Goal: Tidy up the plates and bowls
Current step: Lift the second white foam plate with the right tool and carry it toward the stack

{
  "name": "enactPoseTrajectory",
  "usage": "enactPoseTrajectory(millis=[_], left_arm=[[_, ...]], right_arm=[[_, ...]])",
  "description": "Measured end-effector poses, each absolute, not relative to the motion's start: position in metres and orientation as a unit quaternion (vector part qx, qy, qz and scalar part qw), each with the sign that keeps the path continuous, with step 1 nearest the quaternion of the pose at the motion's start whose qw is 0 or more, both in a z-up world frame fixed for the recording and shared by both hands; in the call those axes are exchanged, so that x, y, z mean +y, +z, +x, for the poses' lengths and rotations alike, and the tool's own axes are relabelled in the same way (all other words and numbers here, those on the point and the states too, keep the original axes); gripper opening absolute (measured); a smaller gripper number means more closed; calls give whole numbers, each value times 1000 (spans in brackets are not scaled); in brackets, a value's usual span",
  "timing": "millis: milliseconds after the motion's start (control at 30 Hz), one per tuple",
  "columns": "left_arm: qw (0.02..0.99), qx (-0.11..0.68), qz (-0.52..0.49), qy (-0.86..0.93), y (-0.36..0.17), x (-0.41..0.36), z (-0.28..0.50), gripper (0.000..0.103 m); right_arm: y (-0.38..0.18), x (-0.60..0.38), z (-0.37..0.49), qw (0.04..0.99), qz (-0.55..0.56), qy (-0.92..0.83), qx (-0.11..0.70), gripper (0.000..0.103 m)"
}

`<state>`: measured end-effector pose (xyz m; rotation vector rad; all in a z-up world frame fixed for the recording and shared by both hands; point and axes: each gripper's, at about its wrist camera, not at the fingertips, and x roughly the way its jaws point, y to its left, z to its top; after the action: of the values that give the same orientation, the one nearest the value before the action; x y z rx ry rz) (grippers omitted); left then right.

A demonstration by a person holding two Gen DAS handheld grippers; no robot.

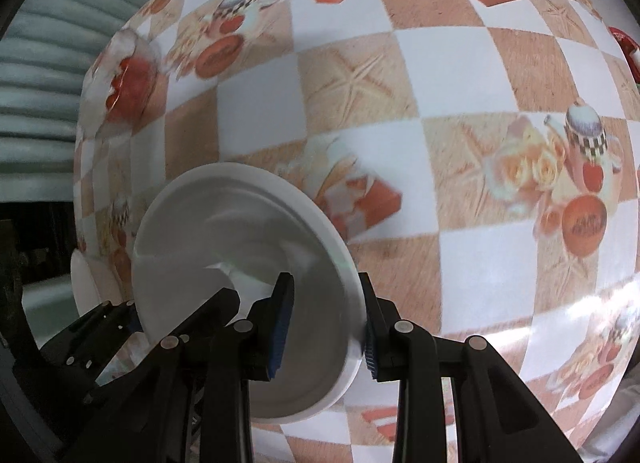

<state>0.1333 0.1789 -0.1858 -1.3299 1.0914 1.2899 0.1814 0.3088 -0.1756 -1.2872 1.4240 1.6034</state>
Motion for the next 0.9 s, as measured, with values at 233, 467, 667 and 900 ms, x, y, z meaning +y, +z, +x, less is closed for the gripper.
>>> enactPoseTrajectory(millis=[233, 467, 667, 900], left_arm=[[468, 441, -549, 533, -183, 125, 133, 43], [467, 433, -550, 540, -178, 85, 119, 43], [468, 410, -553, 554, -150, 65, 95, 43], [464, 376, -554, 581, -105, 38, 52, 43]], right_arm=[[-166, 274, 168, 306, -507, 613, 522, 34], [-157, 242, 153, 297, -520, 616, 511, 34], [-138, 228, 137, 292, -520, 629, 499, 34], [-114, 210, 109, 282, -523, 649, 475, 34]])
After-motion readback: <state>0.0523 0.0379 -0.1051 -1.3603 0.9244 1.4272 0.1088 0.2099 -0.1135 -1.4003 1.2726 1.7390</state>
